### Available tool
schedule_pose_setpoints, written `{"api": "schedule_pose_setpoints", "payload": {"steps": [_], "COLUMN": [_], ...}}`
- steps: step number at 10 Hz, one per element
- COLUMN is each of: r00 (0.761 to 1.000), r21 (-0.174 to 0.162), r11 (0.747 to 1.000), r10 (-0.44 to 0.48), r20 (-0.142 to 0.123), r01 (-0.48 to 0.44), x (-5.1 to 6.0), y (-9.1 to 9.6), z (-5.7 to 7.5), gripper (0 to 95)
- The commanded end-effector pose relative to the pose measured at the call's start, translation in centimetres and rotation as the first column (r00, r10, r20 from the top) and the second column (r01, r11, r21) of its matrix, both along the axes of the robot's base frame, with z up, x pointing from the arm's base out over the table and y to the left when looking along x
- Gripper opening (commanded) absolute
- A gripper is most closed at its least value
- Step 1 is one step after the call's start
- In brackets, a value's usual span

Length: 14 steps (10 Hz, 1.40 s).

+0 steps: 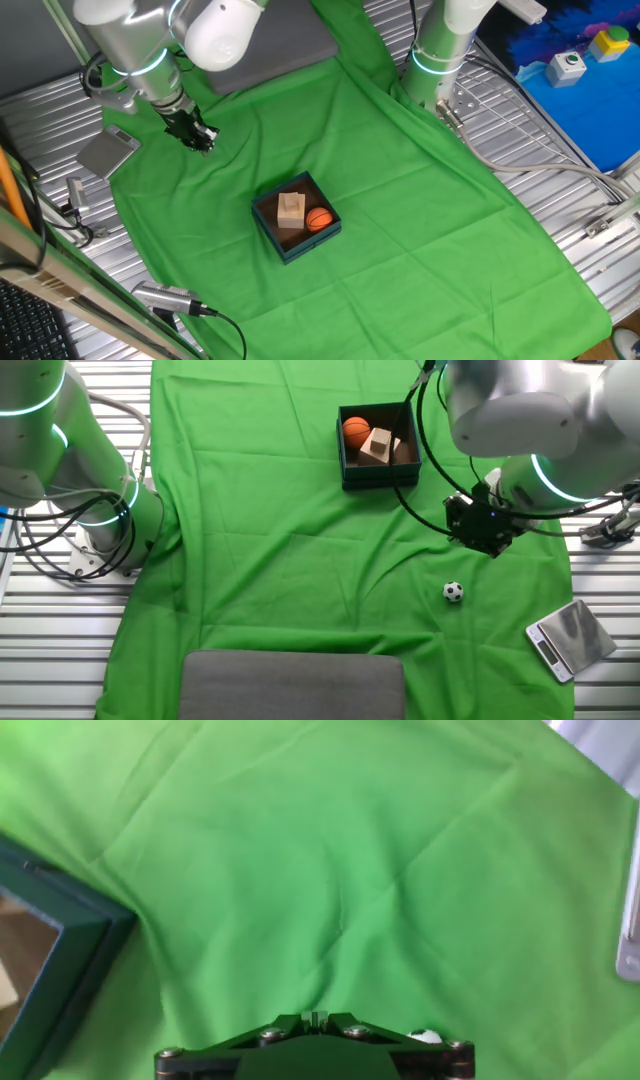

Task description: Take everything out of the gift box

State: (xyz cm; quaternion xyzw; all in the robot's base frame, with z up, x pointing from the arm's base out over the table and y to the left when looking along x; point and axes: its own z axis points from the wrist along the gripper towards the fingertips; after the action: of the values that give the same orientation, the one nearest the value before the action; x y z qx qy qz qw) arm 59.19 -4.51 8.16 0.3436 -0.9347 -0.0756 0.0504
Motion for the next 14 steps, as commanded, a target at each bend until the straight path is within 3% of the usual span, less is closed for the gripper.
{"api": "schedule_pose_setpoints", "payload": {"steps": [1, 3, 4, 6, 11, 14], "r00": [1.0, 0.996, 0.991, 0.988, 0.991, 1.0], "r21": [0.012, 0.0, -0.01, -0.024, -0.012, 0.017], "r11": [1.0, 0.997, 0.991, 0.989, 0.992, 1.0], "r10": [-0.024, -0.083, -0.134, -0.15, -0.127, 0.005], "r20": [-0.015, -0.014, -0.019, -0.032, -0.035, -0.028], "r01": [0.024, 0.083, 0.134, 0.149, 0.126, -0.004], "x": [-1.1, -2.9, -4.6, -5.2, -5.2, -5.2], "y": [2.9, 6.6, 9.2, 10.9, 10.9, 10.9], "z": [0.2, 0.3, 0.6, 1.3, 1.6, 1.6], "gripper": [0.0, 0.0, 0.0, 0.0, 0.0, 0.0]}}
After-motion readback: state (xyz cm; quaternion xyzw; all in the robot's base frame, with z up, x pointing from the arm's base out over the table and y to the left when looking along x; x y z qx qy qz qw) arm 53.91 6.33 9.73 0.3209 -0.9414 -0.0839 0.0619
